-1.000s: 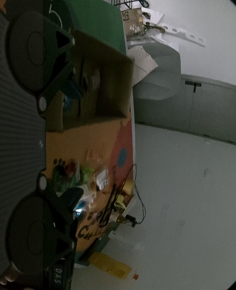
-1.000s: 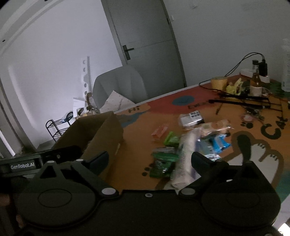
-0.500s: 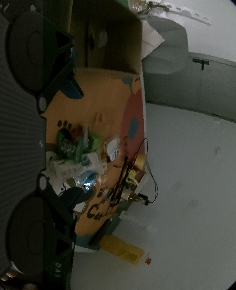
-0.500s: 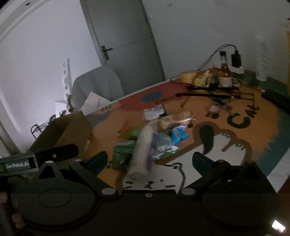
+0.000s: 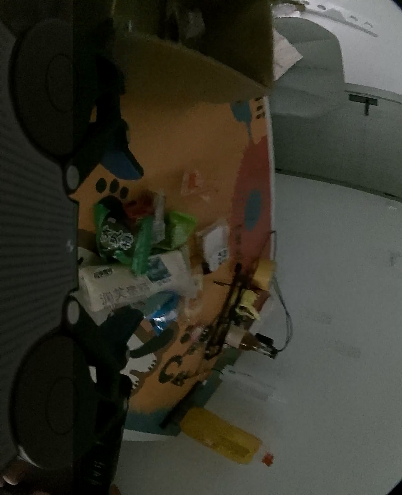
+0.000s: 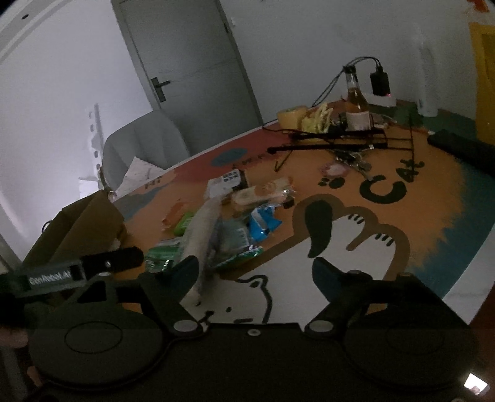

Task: Organize snacks
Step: 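Grasp a dark green snack bag with the left tool while the right tool grasps a green barcoded packet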

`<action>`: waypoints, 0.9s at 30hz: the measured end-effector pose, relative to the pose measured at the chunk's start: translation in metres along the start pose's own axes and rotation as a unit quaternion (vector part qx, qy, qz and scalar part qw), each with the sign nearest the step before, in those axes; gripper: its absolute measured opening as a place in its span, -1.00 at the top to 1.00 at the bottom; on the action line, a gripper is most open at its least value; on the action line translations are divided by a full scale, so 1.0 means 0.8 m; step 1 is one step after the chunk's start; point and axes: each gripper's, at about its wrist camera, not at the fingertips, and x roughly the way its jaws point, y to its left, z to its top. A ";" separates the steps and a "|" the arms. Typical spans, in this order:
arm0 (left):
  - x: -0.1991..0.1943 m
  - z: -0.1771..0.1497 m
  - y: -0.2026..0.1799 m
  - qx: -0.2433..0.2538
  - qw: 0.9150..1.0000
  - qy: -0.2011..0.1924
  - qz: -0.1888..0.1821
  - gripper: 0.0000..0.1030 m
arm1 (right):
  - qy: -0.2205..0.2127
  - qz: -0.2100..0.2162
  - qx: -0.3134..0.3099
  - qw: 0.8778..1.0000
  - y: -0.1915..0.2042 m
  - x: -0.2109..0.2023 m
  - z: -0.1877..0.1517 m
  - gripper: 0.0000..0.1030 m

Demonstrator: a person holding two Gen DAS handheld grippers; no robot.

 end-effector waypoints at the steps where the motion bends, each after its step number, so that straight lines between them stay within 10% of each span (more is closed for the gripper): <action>1: 0.007 -0.002 0.001 -0.001 1.000 0.005 0.001 -0.61 | 0.003 0.002 0.003 1.000 -0.003 0.005 -0.001 -0.42; 12: 0.053 -0.006 0.016 -0.015 0.999 0.036 0.007 -0.23 | 0.018 0.017 0.003 1.000 -0.006 0.049 0.003 -0.34; 17: 0.065 -0.001 0.016 -0.011 0.998 0.054 0.006 0.42 | 0.022 0.023 -0.002 0.999 -0.002 0.069 0.007 -0.34; 27: 0.054 0.004 0.028 -0.024 0.998 0.052 0.010 0.47 | 0.027 0.027 -0.011 0.999 0.011 0.102 0.018 -0.35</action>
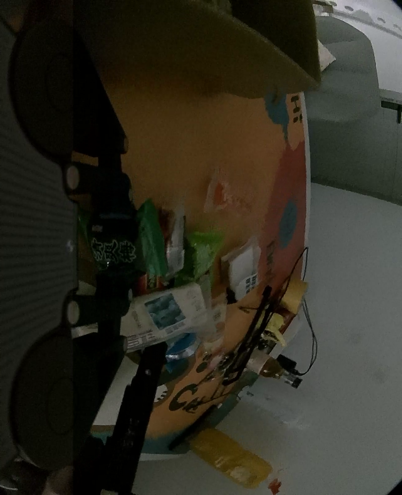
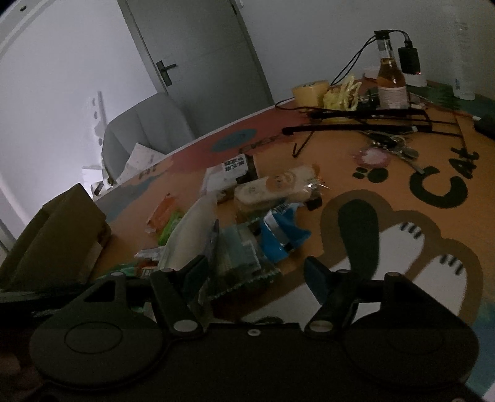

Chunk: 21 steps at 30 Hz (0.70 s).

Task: Organize snacks
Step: 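Grasp a dark green snack bag with the left tool while the right tool grasps a green barcoded packet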

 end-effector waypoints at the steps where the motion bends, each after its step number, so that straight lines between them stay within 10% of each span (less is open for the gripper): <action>1: -0.002 0.001 0.002 -0.001 1.000 -0.003 0.002 0.47 | -0.001 0.002 -0.001 1.000 0.002 0.002 0.001 -0.35; 13: -0.011 0.006 0.017 -0.011 1.000 -0.016 0.019 0.47 | 0.008 -0.036 -0.076 0.996 0.039 0.030 -0.002 -0.43; 21: -0.013 0.002 0.019 -0.010 0.999 -0.017 0.030 0.47 | 0.006 -0.056 -0.074 0.996 0.038 0.014 -0.010 0.11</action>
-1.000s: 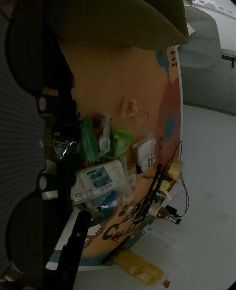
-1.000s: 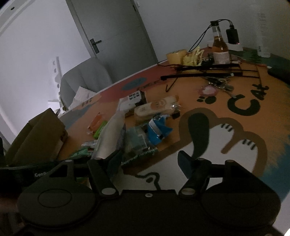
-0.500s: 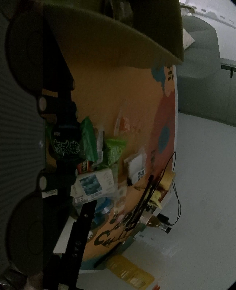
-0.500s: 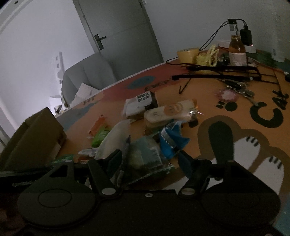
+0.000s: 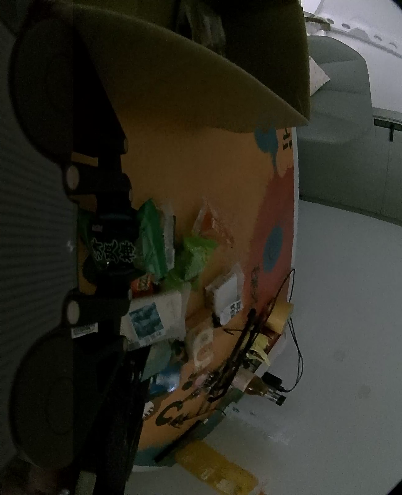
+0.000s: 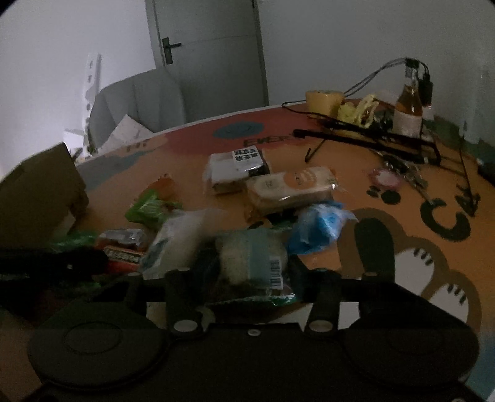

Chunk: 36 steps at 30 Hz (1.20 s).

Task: Organize snacks
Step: 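Grasp a dark green snack bag with the left tool while the right tool grasps a green barcoded packet, then carry both snacks into the cardboard box and open both tools to release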

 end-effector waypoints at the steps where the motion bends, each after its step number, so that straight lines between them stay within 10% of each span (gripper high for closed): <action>1: 0.000 -0.001 0.000 -0.002 1.000 0.002 0.001 0.47 | -0.001 0.006 0.006 1.000 -0.003 -0.005 -0.003 0.11; 36: -0.122 0.019 0.003 0.009 0.995 -0.094 -0.026 0.47 | -0.074 0.052 0.029 0.996 0.048 -0.099 0.016 0.11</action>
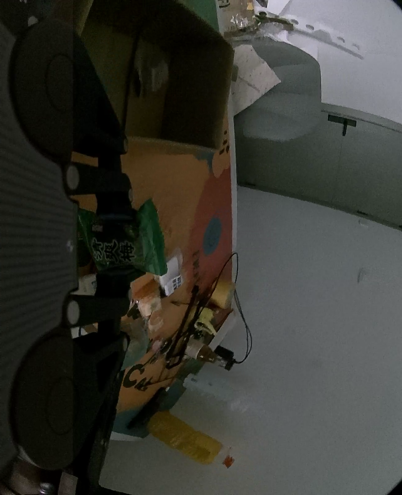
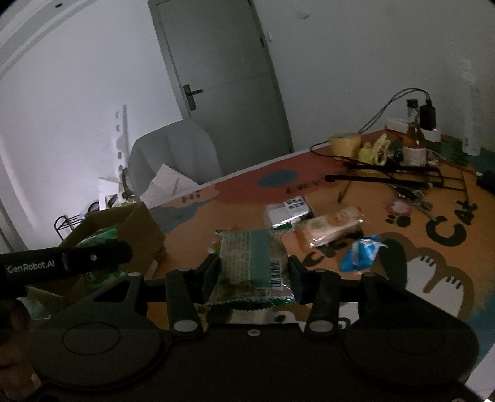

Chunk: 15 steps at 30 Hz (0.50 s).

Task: Organize snacks
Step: 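Carry both snacks into the cardboard box and open both tools to release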

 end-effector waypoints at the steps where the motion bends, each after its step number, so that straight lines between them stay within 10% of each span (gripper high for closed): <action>1: -0.003 0.001 0.002 -0.001 1.000 -0.003 0.002 0.47 | -0.002 0.003 -0.002 1.000 0.004 0.000 0.001 0.11; 15: -0.039 0.016 0.047 -0.020 0.999 -0.029 0.030 0.47 | -0.013 0.036 -0.021 0.999 0.055 0.005 0.013 0.11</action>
